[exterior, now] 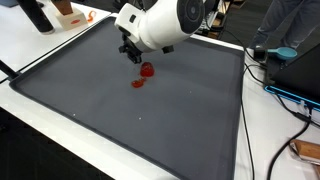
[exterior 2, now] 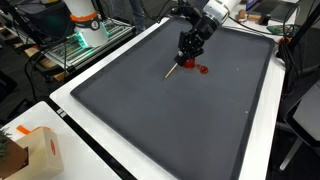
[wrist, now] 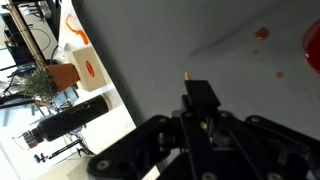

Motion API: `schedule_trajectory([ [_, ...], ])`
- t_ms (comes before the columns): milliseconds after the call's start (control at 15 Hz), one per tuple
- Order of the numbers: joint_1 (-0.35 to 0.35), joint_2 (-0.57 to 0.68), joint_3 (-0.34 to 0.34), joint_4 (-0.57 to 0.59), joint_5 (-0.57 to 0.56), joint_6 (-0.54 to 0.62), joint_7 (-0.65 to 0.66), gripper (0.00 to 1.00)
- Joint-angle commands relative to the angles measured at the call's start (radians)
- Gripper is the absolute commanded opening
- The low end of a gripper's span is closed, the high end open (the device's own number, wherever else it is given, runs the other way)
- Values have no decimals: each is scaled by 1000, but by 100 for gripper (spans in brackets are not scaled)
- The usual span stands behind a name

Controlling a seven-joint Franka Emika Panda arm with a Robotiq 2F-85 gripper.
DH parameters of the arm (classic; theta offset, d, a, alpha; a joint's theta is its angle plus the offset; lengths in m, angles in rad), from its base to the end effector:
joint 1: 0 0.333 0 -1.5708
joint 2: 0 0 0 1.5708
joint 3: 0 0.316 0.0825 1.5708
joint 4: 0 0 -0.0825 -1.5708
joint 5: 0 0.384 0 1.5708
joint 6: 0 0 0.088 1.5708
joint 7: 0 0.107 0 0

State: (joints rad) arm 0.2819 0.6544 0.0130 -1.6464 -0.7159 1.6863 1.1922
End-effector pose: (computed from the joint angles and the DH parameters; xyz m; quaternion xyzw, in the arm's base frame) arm 0.6163 0.1205 0.2179 0.8680 -0.2584 0.0052 0.4239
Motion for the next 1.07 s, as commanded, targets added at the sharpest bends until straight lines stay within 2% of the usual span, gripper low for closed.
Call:
schedule_trajectory([
  [0, -22, -32, 6, -27, 17, 38, -46, 3],
  [533, -63, -105, 11, -78, 69, 138, -149, 3],
  [1000, -90, -207, 5, -161, 171, 233, -268, 3],
])
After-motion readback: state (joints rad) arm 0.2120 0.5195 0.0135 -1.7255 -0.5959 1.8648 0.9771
